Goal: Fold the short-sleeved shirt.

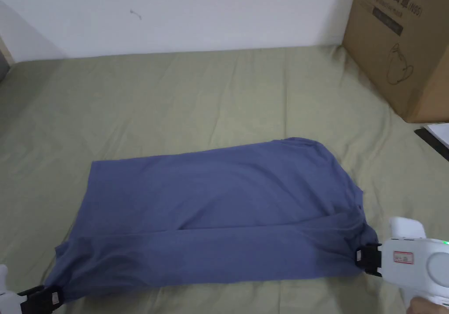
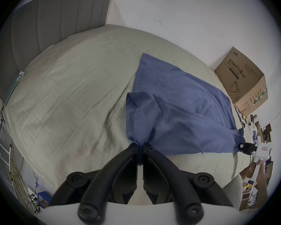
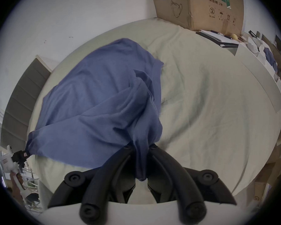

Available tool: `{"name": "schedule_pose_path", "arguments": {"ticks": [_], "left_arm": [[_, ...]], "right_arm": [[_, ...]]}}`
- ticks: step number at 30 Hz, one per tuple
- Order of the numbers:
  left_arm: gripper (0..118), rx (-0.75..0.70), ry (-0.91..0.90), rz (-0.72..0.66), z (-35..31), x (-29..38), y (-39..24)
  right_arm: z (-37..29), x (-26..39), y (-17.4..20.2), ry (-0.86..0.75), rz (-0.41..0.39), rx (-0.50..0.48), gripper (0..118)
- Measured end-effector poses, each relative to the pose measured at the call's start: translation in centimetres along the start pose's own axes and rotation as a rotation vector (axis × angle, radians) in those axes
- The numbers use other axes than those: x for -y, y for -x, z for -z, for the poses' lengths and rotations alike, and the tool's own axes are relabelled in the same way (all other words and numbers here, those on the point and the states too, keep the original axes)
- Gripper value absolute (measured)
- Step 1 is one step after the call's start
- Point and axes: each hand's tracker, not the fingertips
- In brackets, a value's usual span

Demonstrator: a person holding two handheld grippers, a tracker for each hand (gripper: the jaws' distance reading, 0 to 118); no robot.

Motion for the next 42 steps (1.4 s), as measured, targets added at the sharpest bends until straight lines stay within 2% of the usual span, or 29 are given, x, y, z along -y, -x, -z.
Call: {"name": "schedule_pose_path", "arguments": {"ticks": [3,7,10,14,16,17,18,19,20,21,22,25,26,27,29,30,34,41,42], "left_arm": [[4,0.016,-0.010,-0.007,-1.6,0.5,0.1],[4,-0.024,0.030,0.042,-3.5,2.6,0.6],[4,-0.027,0.085,0.040,-4.3,4.8,1.6],[4,-0.049,0.132,0.037,-3.5,7.0,2.3],[5,-0.066,0.151,0.021,-2.6,7.2,2.4],[14,-0.086,0.144,0.004,-2.4,7.2,2.6],[47,-0.112,0.146,0.000,-2.3,7.1,2.6],[77,-0.111,0.147,0.002,-2.3,7.0,2.7],[101,-0.106,0.137,0.004,-2.6,6.9,2.8],[109,-0.091,0.115,0.008,-3.1,6.6,2.4],[109,-0.064,0.080,0.012,-3.9,6.1,2.3],[107,-0.060,0.027,0.003,-5.2,4.2,1.4],[102,-0.033,-0.015,0.006,-5.4,3.5,1.0],[76,-0.013,-0.044,0.011,-5.6,3.0,0.5],[15,0.013,-0.106,0.035,-5.2,1.7,-1.1],[3,0.004,-0.110,0.031,-4.5,1.2,-1.6],[0,0.040,-0.067,0.070,-1.5,-0.6,-3.7],[0,0.073,-0.015,0.133,3.1,-4.1,-6.2],[0,0.074,-0.008,0.129,3.8,-4.9,-6.4]], "right_arm": [[-3.0,0.6,-0.5,-0.009,0.021,-0.035,12],[-6.3,3.1,-1.4,0.022,-0.020,0.007,12],[-7.7,5.9,-2.5,0.074,0.010,0.011,12],[-6.4,9.0,-3.0,0.110,-0.015,0.029,12],[-4.8,9.2,-3.2,0.132,0.001,0.035,13],[-4.4,9.0,-3.0,0.150,0.017,0.065,26],[-4.3,8.8,-2.9,0.149,0.017,0.090,61],[-4.4,8.5,-2.8,0.150,0.012,0.088,89],[-4.9,8.1,-2.9,0.117,0.012,0.080,101],[-5.7,7.6,-2.8,0.058,0.012,0.056,100],[-6.4,6.9,-2.8,0.034,0.004,0.034,100],[-8.2,4.8,-2.3,-0.027,-0.034,0.073,99],[-8.6,4.1,-2.1,-0.055,-0.049,0.067,93],[-8.9,3.6,-1.8,-0.080,-0.062,0.054,68],[-9.0,2.3,-1.0,-0.123,-0.069,0.030,14],[-8.7,1.8,-0.8,-0.135,-0.054,0.027,2],[-6.8,-0.5,-0.2,-0.117,-0.009,-0.054,0],[-2.0,-7.2,0.5,-0.088,-0.062,-0.061,0],[-1.1,-8.5,0.4,-0.077,-0.054,-0.074,5]]}}
